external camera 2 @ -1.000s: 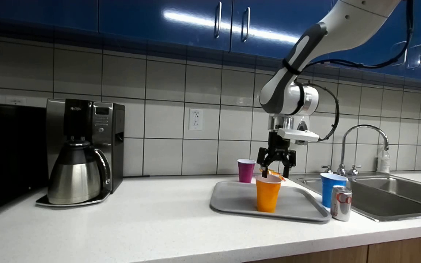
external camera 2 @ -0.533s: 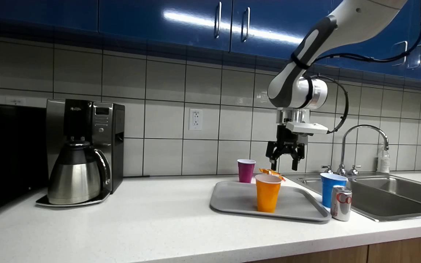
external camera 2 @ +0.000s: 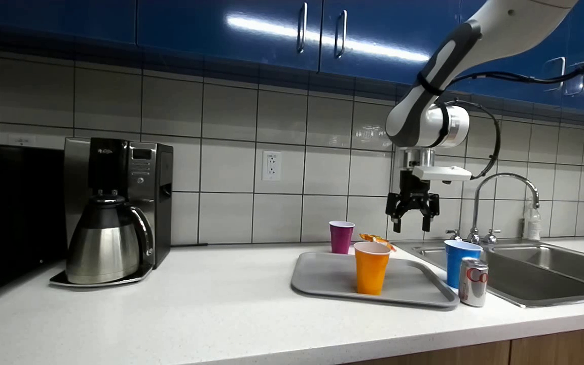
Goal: Put the cups on the tray
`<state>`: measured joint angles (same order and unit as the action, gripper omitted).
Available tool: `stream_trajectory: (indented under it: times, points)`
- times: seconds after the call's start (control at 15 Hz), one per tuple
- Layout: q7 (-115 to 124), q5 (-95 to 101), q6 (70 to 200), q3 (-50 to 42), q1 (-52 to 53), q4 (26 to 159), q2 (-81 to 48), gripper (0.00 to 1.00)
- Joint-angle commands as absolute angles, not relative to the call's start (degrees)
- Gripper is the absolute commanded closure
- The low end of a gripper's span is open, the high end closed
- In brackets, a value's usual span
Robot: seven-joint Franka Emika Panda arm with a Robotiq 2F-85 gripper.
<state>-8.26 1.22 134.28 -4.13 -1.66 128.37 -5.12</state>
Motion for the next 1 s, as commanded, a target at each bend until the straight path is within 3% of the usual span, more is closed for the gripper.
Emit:
stream_trajectory:
  times: [0.0, 0.93]
  points:
    - [-6.4, 3.53, 132.61, -4.79, -3.01, 127.3, -4.44, 0.0]
    - [-2.1, 7.12, 133.64, -7.76, -5.08, 125.87, -6.64, 0.0]
